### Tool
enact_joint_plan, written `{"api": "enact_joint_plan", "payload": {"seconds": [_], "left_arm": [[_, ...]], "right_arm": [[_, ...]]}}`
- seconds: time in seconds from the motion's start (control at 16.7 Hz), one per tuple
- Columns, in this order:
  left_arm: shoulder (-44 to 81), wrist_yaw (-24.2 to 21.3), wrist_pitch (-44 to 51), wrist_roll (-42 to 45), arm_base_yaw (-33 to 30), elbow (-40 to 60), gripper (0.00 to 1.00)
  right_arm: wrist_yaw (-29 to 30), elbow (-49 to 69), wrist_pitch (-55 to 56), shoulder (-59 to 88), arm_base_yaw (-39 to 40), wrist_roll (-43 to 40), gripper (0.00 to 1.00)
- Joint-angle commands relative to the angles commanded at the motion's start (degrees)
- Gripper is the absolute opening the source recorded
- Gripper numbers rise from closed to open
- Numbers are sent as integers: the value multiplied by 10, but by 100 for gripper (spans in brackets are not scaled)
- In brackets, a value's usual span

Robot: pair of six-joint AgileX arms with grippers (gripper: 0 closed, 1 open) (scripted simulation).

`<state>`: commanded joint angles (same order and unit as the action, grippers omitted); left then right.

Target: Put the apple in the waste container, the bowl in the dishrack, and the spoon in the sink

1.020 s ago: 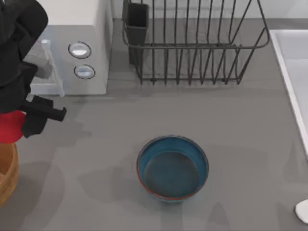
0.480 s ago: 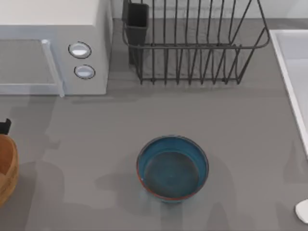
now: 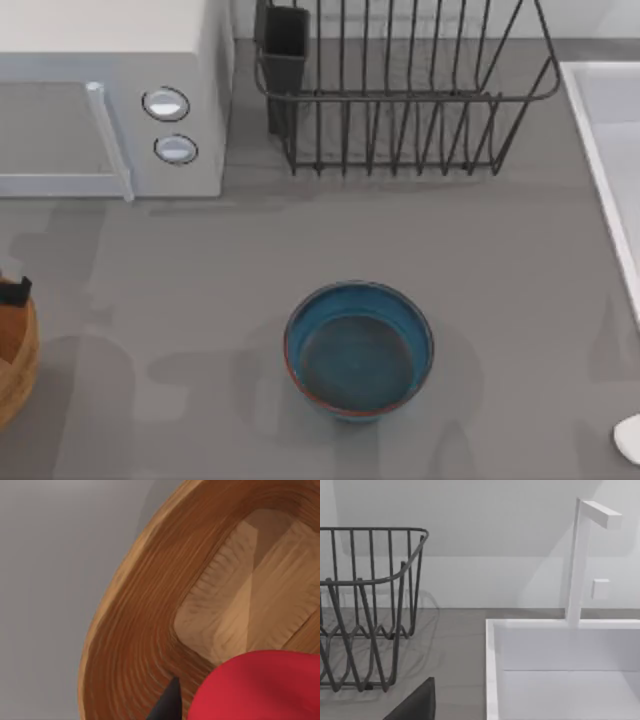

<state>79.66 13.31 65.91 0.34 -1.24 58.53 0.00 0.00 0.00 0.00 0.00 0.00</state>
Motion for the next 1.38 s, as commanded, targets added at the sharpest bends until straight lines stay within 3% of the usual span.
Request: {"api": "enact_joint_plan", "payload": {"seconds": [0.18,0.48,1.26,1.38], "left_arm": [[4,-1,-55,11,12,-44,0],[7,-2,-67,17,17,-60,0],[7,-2,-67,17,17,-60,98],[7,-2,-67,17,17,-60,100]], "right_arm": [[0,0,0,0,0,0,100],[0,0,0,0,0,0,100],[0,0,0,0,0,0,100],[0,0,0,0,0,0,100]]}}
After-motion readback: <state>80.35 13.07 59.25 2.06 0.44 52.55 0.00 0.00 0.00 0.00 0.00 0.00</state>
